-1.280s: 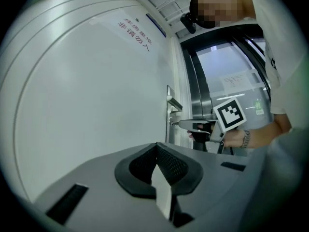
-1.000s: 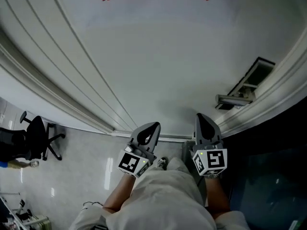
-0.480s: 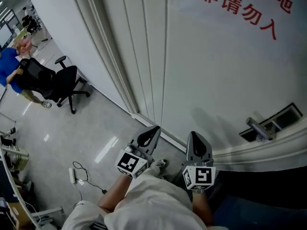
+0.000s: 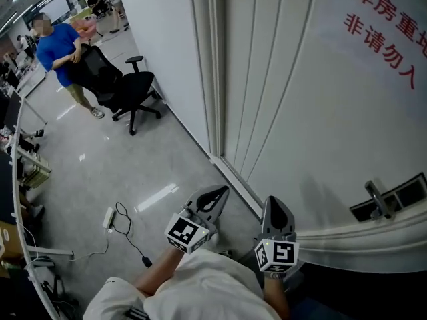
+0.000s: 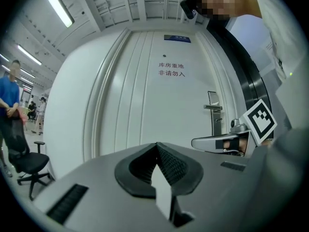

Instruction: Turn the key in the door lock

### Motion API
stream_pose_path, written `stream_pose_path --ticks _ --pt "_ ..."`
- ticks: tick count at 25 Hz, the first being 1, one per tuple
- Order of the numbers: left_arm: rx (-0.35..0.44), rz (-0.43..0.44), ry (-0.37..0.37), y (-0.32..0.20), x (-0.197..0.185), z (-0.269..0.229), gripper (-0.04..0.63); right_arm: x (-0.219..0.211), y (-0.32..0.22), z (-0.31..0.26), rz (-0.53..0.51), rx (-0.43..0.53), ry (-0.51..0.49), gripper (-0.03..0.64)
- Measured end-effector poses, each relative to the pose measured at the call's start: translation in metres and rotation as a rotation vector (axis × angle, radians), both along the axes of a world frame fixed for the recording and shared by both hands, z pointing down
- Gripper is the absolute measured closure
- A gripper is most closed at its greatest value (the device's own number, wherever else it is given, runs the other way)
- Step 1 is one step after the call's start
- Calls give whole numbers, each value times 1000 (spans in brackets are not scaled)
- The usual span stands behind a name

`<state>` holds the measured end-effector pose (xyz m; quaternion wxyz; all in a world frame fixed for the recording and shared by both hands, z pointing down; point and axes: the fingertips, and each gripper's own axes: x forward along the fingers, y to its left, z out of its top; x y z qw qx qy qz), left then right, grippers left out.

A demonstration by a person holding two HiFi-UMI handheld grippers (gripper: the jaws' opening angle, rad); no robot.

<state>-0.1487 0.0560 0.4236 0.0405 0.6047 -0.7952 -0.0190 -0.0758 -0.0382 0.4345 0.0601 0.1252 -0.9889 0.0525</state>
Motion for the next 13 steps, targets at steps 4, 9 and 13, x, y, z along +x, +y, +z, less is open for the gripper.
stream_pose_path --ticks 4,9,13 --pt "2 -57 0 21 -6 -3 592 -10 19 3 -59 -20 15 614" --pt "-11 -109 8 52 -26 3 592 -37 45 8 -114 -30 25 614" --pt "-45 -118 35 83 -31 17 592 -44 73 20 -121 -71 61 614"
